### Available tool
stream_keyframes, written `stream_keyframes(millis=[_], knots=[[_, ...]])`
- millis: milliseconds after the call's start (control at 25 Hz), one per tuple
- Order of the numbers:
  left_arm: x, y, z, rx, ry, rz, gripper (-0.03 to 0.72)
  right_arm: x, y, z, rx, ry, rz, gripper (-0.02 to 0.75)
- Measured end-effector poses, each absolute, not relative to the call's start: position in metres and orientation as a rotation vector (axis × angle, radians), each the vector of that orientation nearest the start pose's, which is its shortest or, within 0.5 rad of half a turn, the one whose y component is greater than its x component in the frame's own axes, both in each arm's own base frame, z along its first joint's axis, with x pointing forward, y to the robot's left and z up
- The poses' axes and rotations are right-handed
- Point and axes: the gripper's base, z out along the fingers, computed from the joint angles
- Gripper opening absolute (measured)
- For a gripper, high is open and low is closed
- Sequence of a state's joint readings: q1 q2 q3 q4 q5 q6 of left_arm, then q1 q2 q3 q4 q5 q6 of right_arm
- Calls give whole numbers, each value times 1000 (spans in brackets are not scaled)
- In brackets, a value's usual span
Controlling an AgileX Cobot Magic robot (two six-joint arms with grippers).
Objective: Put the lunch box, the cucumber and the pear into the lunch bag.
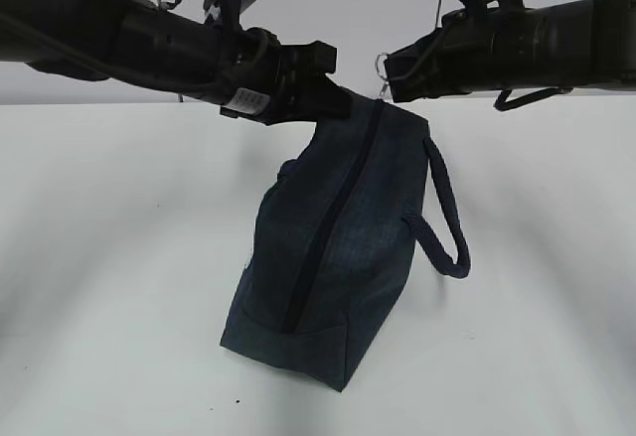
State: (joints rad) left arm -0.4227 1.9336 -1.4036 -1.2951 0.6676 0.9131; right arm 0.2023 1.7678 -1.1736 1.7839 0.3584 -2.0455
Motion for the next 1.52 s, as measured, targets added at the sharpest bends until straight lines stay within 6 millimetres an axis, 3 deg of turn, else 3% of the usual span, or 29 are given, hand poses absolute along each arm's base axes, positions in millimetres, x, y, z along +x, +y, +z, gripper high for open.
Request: stream_keyframes(millis=[80,160,840,1160,1520], knots=[[370,-226,241,511,2250,-1091,50,386,111,254,-659,1873,320,6],[369,-226,240,527,2250,-1085,17,386,111,254,-659,1873,320,6],[357,-227,250,691,2212,-1152,11,388,107,254,-657,1880,282,6],[354,-225,257,730,2197,-1148,11,389,94,254,-608,1863,452,6],[350,-225,257,772,2203,-1171,11,394,84,235,-536,1918,655,6]])
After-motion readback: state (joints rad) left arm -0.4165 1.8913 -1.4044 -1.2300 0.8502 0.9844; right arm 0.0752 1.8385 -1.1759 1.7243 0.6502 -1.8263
